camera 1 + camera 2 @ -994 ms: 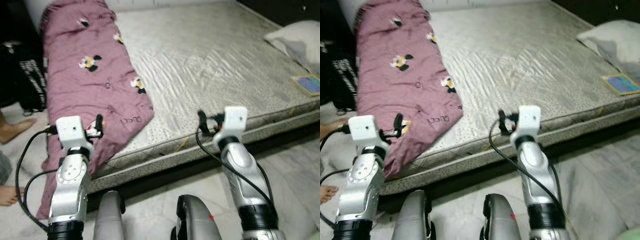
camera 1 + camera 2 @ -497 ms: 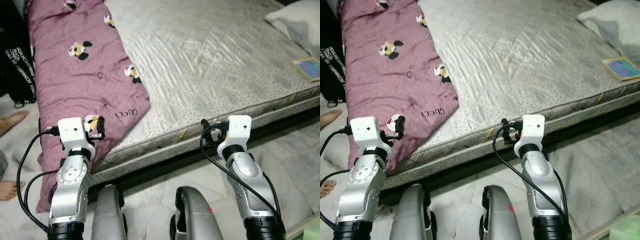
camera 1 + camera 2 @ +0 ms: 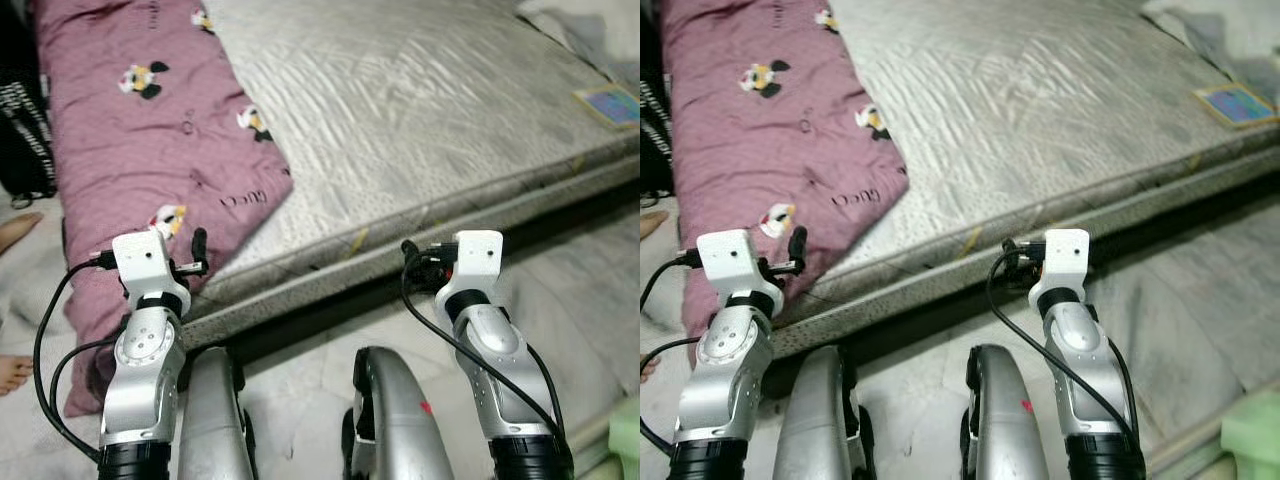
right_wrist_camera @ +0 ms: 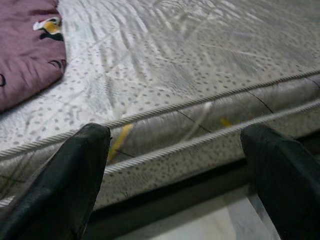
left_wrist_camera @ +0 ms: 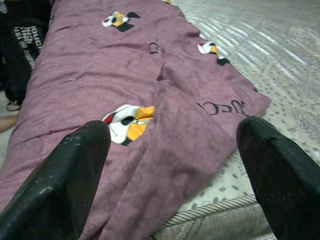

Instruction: Clean up the room

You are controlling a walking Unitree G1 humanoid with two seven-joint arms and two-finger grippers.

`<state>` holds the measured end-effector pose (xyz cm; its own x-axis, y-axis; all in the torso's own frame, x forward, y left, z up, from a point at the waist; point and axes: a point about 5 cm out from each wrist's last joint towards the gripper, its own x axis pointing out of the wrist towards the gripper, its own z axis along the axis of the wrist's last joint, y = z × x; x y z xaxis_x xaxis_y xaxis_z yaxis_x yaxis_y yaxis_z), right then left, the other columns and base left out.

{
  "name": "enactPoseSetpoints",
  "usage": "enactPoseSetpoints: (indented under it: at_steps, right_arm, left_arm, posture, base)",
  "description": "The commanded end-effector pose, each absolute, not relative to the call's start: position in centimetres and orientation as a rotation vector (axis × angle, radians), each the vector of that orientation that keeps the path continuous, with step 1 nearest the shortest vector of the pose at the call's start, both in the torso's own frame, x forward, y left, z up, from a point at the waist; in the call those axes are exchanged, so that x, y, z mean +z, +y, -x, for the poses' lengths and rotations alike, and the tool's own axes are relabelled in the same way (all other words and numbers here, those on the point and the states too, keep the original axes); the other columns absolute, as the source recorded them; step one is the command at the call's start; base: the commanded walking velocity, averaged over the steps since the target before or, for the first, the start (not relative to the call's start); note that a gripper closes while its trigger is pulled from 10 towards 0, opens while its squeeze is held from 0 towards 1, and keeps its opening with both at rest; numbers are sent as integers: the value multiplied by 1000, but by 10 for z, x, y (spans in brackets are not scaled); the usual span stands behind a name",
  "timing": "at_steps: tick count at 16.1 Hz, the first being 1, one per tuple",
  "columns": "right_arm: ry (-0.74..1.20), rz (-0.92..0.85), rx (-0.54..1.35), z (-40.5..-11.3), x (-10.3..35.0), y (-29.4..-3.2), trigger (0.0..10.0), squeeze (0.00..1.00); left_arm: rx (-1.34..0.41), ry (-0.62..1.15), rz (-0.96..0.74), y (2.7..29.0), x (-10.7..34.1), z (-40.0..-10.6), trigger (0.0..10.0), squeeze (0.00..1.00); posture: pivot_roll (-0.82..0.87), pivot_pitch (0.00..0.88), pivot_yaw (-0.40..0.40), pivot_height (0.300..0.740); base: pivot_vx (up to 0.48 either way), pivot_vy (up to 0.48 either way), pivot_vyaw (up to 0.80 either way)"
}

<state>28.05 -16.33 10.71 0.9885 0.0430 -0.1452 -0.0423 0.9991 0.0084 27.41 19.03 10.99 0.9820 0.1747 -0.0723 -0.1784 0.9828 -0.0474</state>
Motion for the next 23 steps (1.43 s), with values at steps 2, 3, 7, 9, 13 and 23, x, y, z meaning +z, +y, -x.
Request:
enactPoseSetpoints:
  at_steps: [2,3,7,9,13,23]
  right_arm:
    - [139,2,80,-281,110,-160,10000,0]
    - [133,8,96,-282,111,-158,10000,0]
    - [126,4,102,-283,112,-156,10000,0]
    - [122,0,92,-285,113,-158,10000,0]
    - [125,0,85,-287,112,-159,10000,0]
    - [126,9,94,-288,112,-159,10000,0]
  left_arm:
    - [155,48,73,192,115,-276,10000,0]
    - [157,46,69,192,115,-276,10000,0]
    - [142,37,68,192,116,-277,10000,0]
    - [132,30,67,192,118,-279,10000,0]
    - [138,30,70,193,119,-282,10000,0]
    - [132,31,80,189,116,-282,10000,0]
  posture:
    - [-126,167,-19,559]
    - [-125,166,-19,559]
    - [-124,157,-12,559]
    - [-125,164,-11,559]
    - [-128,161,-9,559]
    - [-131,150,-9,559]
  base:
    - [0,0,0]
    - [0,0,0]
    - [63,0,306]
    - [291,0,0]
    - [298,0,0]
    - [367,0,0]
